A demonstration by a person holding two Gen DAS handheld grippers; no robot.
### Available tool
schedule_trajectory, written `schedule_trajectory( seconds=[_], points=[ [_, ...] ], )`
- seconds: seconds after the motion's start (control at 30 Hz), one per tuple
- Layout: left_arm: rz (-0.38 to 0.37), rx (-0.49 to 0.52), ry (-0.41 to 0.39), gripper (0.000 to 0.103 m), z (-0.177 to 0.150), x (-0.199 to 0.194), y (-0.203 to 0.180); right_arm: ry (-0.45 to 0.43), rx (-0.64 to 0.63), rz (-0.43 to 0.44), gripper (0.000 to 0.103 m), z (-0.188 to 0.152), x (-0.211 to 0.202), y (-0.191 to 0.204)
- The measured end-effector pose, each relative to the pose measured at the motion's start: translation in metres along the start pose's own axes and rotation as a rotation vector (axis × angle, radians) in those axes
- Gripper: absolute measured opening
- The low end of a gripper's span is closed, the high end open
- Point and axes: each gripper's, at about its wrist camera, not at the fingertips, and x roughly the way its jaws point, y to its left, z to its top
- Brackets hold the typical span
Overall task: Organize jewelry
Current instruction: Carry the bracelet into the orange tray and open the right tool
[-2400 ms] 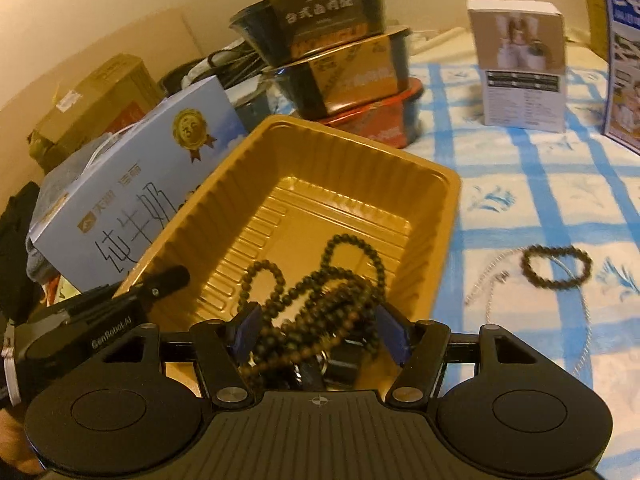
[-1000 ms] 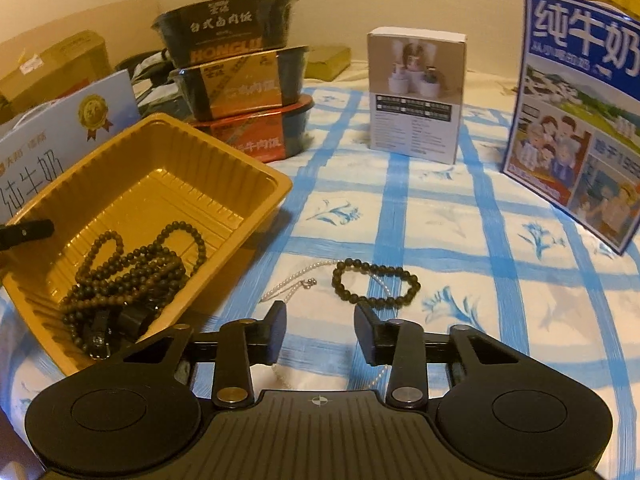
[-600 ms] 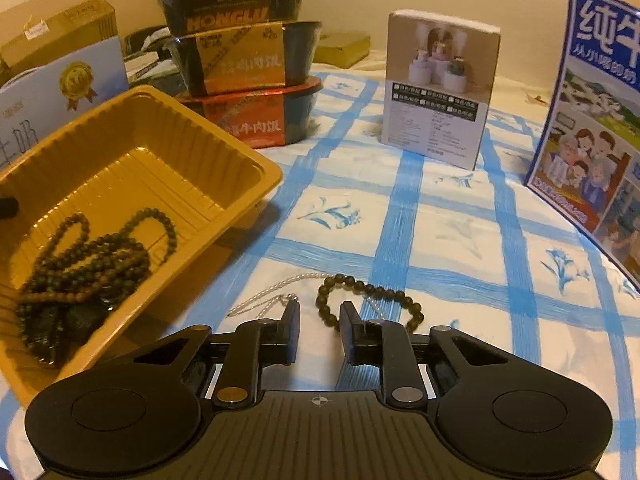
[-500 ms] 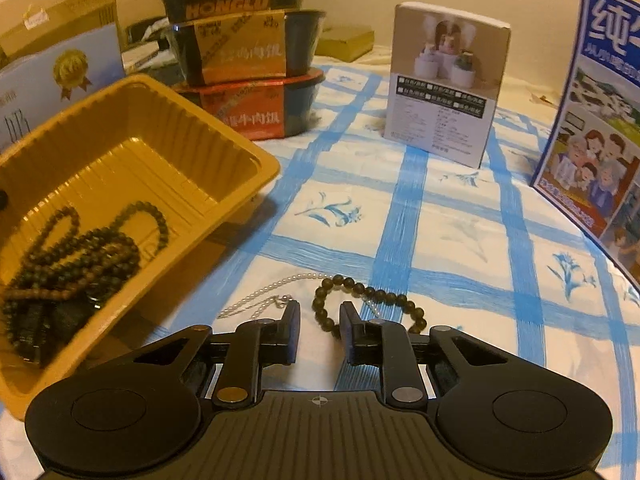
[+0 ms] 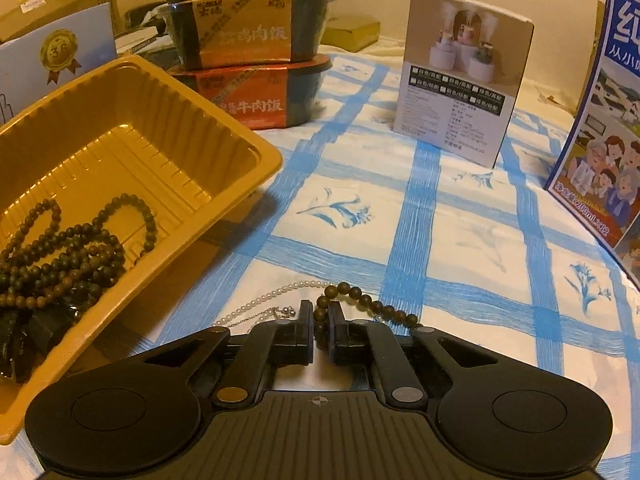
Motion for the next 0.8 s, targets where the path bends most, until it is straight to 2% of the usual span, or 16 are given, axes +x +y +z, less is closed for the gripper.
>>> schedule_trajectory(
  seconds=[0.17,0.33,0.53,0.8],
  points=[
    [0.000,-0.002,0.001,0.006,0.000,0.000,0.000,-0.028,0.016,0.007,0.007,0.004,-0.017,0.002],
    [-0.002,-0.005,-0.003,0.006,0.000,-0.003,-0.002,-0.100,0.137,0.055,0.007,0.009,-0.052,0.001],
    [-0.006,-0.005,-0.004,0.007,0.002,-0.004,-0.002,-0.176,0.282,0.153,0.007,0.019,-0.094,0.007],
    [-0.009,-0.006,-0.006,0.007,0.003,-0.005,-0.004,-0.216,0.290,0.301,0.007,0.040,-0.118,0.049]
  ],
)
